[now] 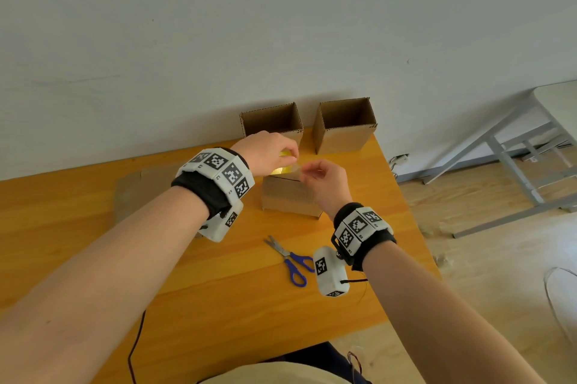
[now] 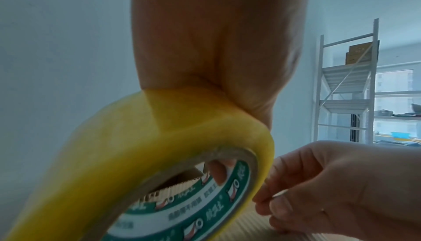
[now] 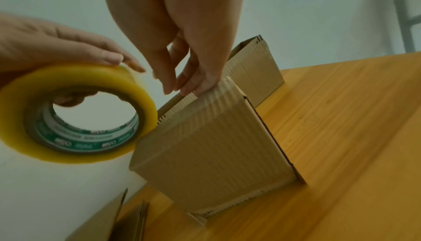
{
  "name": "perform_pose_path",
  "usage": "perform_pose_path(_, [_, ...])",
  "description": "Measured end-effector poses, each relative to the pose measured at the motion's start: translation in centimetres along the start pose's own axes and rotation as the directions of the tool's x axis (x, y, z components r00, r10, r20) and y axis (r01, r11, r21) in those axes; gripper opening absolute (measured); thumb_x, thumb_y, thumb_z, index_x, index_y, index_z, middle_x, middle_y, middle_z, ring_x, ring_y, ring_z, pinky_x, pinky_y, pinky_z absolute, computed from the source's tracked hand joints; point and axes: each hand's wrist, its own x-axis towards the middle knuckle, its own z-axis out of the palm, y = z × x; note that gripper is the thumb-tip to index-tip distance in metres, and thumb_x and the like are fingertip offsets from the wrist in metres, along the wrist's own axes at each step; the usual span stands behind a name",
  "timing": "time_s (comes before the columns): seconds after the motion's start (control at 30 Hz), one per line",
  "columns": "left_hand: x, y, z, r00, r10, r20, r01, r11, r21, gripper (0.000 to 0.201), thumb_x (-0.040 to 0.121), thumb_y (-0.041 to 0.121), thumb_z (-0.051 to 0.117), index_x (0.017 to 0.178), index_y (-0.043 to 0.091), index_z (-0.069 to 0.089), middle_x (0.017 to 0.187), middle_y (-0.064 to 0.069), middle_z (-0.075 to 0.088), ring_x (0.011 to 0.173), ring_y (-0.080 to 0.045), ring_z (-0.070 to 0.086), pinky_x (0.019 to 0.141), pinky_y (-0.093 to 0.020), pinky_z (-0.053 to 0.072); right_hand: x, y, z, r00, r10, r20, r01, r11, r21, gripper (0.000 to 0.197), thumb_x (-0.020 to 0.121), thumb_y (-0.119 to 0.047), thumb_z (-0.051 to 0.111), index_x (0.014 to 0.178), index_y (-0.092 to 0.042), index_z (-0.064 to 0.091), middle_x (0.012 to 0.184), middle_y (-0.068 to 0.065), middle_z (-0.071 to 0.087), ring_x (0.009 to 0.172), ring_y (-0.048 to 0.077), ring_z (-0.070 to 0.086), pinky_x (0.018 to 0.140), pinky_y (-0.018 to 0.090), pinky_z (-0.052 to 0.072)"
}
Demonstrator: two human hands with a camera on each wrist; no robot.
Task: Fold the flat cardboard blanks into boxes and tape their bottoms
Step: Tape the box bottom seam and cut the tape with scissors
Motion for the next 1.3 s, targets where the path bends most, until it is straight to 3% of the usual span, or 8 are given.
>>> perform_pose_path(0.17, [0.1,-0.3,-1.3,0.993,-0.037,0.11,0.029,0.997,0.075,0.023,0.095,0.032,0.048,0.11,0.023,0.064,0.118,0.003,0.06,0.102,-0.018,0.058,0.092,-0.038,0.046,0.4,0.6,0.5,1.0,-0.002,-0.012,0.001,1.0,-0.031,0.033,0.081,0.0,0.068,0.104,-0.016,0.05,0.098,0.001,0.062,0.093,0.016,0.062,0.084,0.026,0.053])
perform_pose_path(0.33, [-0.3,-1.6,-1.7,0.978,-0.042,0.205,0.021,0.995,0.102,0.024,0.095,0.032,0.048,0.111,0.022,0.064,0.119,0.003,0.059,0.106,-0.016,0.055,0.095,-0.038,0.045,-0.1,0.8,0.8,0.984,-0.164,0.062,0.175,0.903,-0.392,0.02,0.082,-0.003,0.067,0.098,-0.014,0.06,0.105,-0.004,0.051,0.097,0.01,0.048,0.082,0.017,0.038])
perform_pose_path(0.47, [-0.5,-2.1,-1.3,0.969,-0.038,0.246,0.024,0.998,0.059,0.025,0.095,0.032,0.049,0.111,0.02,0.064,0.117,0.003,0.06,0.107,-0.016,0.054,0.096,-0.039,0.045,-0.2,0.9,1.4,0.964,-0.241,0.114,0.265,0.819,-0.508,0.012,0.089,-0.003,0.058,0.096,-0.008,0.066,0.099,-0.002,0.046,0.091,0.013,0.042,0.078,0.021,0.034])
perform_pose_path(0.67, [0.0,-1.8,-0.8,0.963,-0.028,0.267,0.017,0.999,0.046,0.024,0.095,0.031,0.049,0.111,0.019,0.063,0.116,0.004,0.059,0.106,-0.015,0.054,0.095,-0.035,0.044,-0.9,0.6,1.2,0.977,-0.189,0.1,0.214,0.878,-0.428,0.015,0.092,-0.003,0.048,0.104,-0.007,0.057,0.094,0.0,0.056,0.084,0.017,0.056,0.069,0.022,0.045])
perform_pose_path(0.8, [0.5,-1.6,-1.0,0.956,-0.022,0.292,0.003,0.998,0.067,0.025,0.096,0.029,0.048,0.113,0.017,0.062,0.115,0.001,0.06,0.103,-0.015,0.054,0.092,-0.031,0.043,-0.2,-0.4,0.8,0.98,-0.066,0.189,0.145,0.886,-0.44,0.024,0.096,-0.005,0.039,0.106,-0.009,0.06,0.094,0.001,0.055,0.083,0.015,0.051,0.058,0.015,0.035])
perform_pose_path(0.93, [1.2,-1.2,-0.9,0.951,-0.012,0.308,-0.019,0.995,0.096,0.024,0.097,0.027,0.047,0.112,0.015,0.062,0.111,0.002,0.058,0.104,-0.016,0.054,0.09,-0.029,0.041,0.3,-1.2,0.8,0.961,0.102,0.258,-0.024,0.956,-0.292,0.026,0.095,-0.017,0.042,0.093,-0.011,0.067,0.094,0.004,0.056,0.085,0.018,0.048,0.07,0.026,0.038])
perform_pose_path(1.07, [1.9,-1.2,-0.8,0.953,-0.018,0.302,-0.024,0.991,0.133,0.021,0.096,0.028,0.049,0.108,0.018,0.063,0.108,0.004,0.058,0.101,-0.016,0.055,0.091,-0.034,0.045,0.6,-1.8,0.9,0.939,0.204,0.276,-0.183,0.978,-0.101,0.028,0.091,-0.023,0.054,0.106,-0.004,0.068,0.089,0.001,0.057,0.086,0.016,0.048,0.075,0.027,0.039])
perform_pose_path(1.3, [1.6,-1.4,-0.6,0.96,-0.02,0.28,-0.016,0.992,0.126,0.024,0.096,0.032,0.048,0.108,0.019,0.063,0.106,0.002,0.061,0.096,-0.017,0.056,0.088,-0.035,0.046,0.7,-1.3,1.1,0.946,0.133,0.296,-0.08,0.98,-0.184,0.025,0.094,-0.026,0.055,0.112,-0.012,0.065,0.085,-0.009,0.054,0.089,0.011,0.05,0.068,0.019,0.039])
